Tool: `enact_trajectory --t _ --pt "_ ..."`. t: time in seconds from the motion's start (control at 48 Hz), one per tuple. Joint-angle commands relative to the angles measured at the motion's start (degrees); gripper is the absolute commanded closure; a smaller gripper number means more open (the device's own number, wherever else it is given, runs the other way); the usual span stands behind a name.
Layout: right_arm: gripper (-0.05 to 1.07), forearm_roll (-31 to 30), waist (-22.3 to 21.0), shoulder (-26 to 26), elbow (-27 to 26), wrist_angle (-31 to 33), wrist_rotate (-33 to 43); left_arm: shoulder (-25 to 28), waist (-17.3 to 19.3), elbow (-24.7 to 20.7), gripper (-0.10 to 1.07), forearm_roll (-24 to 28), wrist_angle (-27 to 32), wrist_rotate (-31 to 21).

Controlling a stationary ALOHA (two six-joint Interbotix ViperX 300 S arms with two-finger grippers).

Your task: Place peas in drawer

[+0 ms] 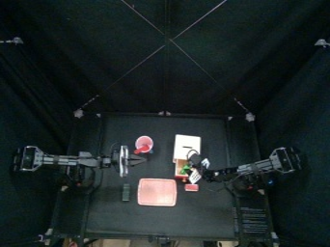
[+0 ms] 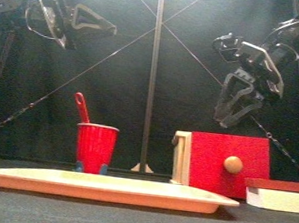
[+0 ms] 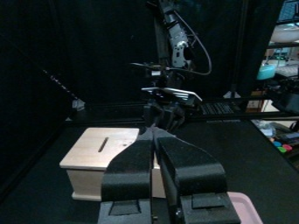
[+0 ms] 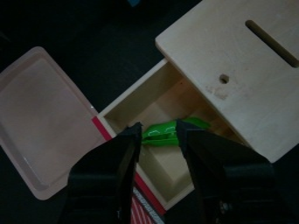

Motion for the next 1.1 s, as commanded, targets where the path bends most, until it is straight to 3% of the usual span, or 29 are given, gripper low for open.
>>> enact_trajectory --t 0.0,0.792,1.083 --pt "0.26 -0.18 -0.09 -0.62 -1.05 0.0 -0.18 -0.09 0.09 -0.62 0.55 -0.09 -0.53 0.09" --pt "0.28 -0.26 -1.58 -1.58 -1.58 0.09 -0.62 -0.09 0.26 -0.88 0.55 0.0 -0.53 0.26" --pt "0.28 -0.18 -1.67 -5.89 -1.23 0.09 -0.18 -0.09 0.79 -0.62 0.55 0.0 -0.53 0.18"
